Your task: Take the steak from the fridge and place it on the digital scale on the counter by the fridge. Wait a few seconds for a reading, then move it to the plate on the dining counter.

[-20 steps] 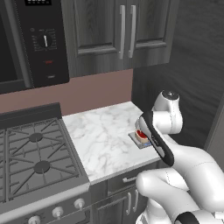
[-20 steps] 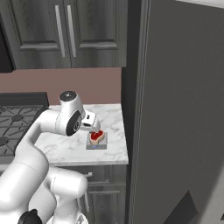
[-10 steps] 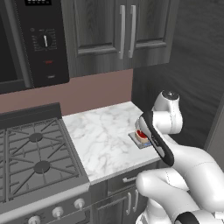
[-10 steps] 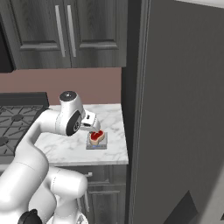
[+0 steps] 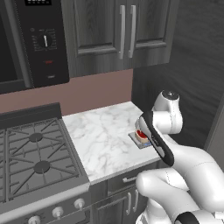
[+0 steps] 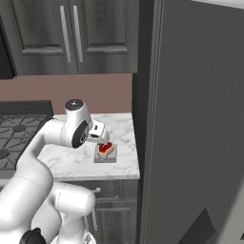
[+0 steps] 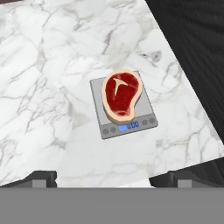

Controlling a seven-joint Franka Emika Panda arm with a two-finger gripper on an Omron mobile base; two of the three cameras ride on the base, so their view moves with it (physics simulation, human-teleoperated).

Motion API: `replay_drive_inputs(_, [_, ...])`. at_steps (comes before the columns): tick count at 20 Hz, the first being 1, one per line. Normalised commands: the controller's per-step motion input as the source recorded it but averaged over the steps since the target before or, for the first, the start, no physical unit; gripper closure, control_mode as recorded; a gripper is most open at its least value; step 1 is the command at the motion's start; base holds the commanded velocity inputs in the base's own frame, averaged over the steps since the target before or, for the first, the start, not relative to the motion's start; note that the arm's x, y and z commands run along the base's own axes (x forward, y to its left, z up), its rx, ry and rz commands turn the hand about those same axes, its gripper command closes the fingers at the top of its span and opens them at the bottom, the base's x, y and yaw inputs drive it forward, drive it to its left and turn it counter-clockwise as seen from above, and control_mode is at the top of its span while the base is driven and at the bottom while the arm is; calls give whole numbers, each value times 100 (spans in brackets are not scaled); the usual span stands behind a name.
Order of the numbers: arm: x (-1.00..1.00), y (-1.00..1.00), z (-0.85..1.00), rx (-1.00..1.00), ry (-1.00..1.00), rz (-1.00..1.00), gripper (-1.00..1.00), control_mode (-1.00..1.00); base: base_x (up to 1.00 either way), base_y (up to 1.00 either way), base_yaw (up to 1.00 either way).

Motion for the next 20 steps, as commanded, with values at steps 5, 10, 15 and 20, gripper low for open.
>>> replay_drive_inputs(5, [0,0,-1,0,0,0,-100,-100,0,0,0])
replay_drive_inputs(10, [0,-13,-32,0,0,0,-100,-100,0,0,0])
replay_drive_inputs(15, [0,-6,-35,0,0,0,-100,-100,0,0,0])
replay_drive_inputs(20, [5,0,-28,0,-2,0,-100,-100,0,0,0])
